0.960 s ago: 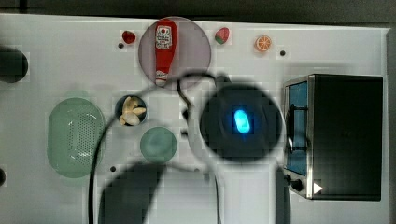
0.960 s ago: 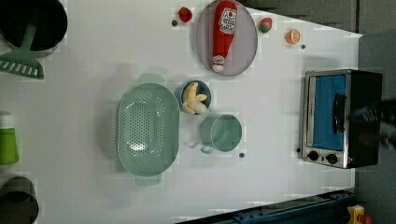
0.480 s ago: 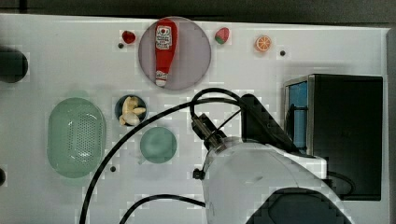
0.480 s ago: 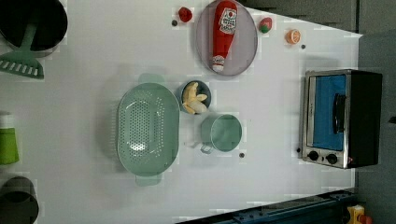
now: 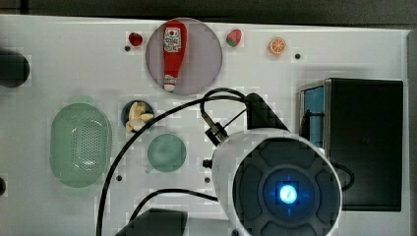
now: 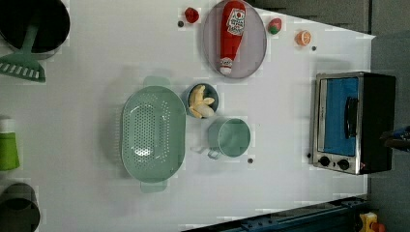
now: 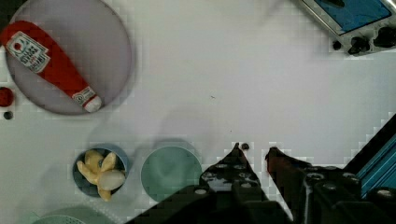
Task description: Flap open oven.
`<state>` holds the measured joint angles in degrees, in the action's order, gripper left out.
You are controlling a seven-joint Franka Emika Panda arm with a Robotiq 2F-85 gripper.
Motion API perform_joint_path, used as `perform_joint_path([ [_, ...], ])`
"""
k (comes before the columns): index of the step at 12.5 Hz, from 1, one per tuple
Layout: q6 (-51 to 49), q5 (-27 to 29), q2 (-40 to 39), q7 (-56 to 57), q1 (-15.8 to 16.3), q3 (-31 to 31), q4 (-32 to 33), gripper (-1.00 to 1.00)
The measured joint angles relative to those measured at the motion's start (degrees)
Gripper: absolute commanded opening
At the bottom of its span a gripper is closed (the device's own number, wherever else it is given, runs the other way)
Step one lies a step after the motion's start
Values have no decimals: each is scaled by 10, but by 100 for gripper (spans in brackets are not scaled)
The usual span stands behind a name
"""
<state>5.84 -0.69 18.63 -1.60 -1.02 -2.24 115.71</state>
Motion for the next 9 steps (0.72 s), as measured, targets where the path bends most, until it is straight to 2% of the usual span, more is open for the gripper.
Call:
perform_joint_path([
  [3,8,3,-4,73,2,-16,13,-65],
  [9,86,-8,-25,386,0,-97,17,-65],
])
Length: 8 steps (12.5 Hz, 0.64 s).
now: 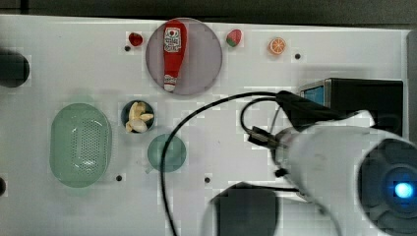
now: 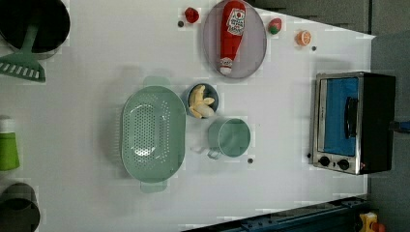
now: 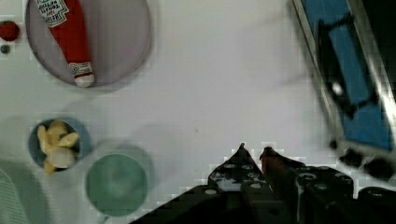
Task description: Flap open oven.
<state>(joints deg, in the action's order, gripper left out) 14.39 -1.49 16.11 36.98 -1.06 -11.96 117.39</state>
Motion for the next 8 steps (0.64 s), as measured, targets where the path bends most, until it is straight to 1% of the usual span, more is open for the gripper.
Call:
perform_joint_path([
  [2,21,-10,-18,68,-6,-25,-1,-65],
  [5,52,-38,-55,122,-7,-71,3,-65],
  [8,95,-37,-98,190,-11,-104,10,-65],
])
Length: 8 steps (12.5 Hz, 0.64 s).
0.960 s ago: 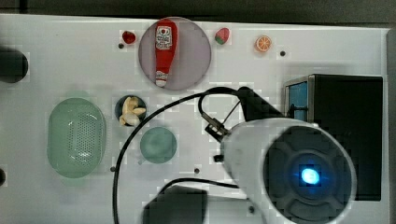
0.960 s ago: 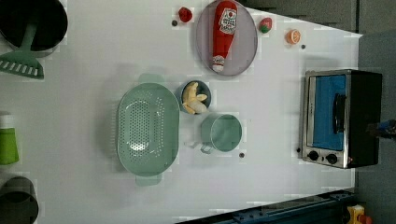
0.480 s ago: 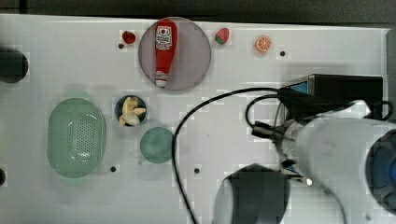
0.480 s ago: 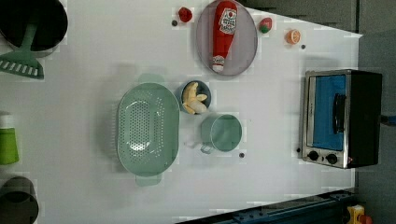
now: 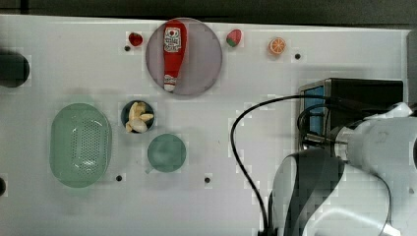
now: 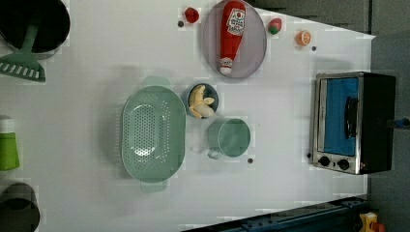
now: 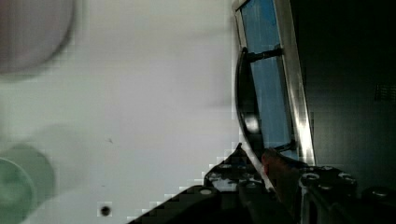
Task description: Flap open oven.
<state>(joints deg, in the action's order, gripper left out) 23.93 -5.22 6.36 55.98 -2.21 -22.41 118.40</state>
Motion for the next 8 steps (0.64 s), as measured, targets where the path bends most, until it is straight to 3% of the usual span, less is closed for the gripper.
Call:
perform_joint_path([
  [3,95,1,-45,70,-1,-26,36,-65],
  [8,179,3,-113,92,-5,-35,69,-65],
])
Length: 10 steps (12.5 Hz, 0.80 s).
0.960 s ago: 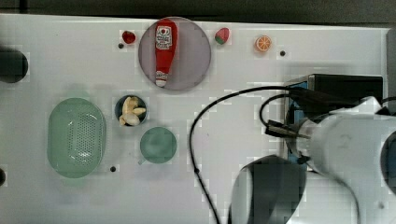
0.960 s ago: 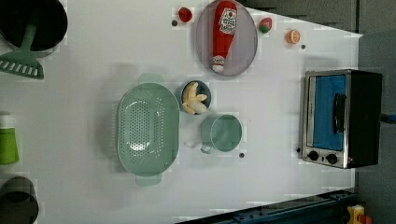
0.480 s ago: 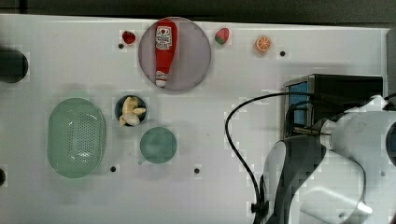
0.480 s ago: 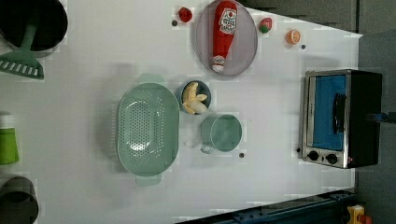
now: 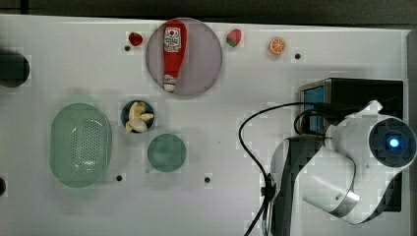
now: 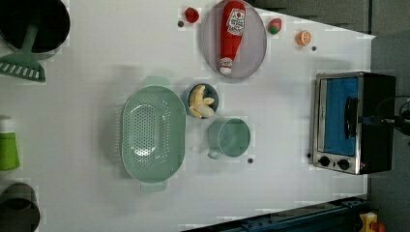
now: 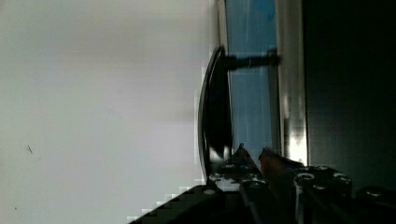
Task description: Flap open oven.
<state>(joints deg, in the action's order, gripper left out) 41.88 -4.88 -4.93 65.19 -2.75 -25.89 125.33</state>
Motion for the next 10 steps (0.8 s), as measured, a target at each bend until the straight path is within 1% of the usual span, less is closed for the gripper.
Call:
perform_joint_path([
  [3,20,0,-26,11,-3,-2,4,-65],
  [6,46,0,-60,12,0,-3,3,-65],
  [9,55,-4,-63,12,-3,-2,3,-65],
  [10,55,-16,-62,11,-1,-3,4,-65],
])
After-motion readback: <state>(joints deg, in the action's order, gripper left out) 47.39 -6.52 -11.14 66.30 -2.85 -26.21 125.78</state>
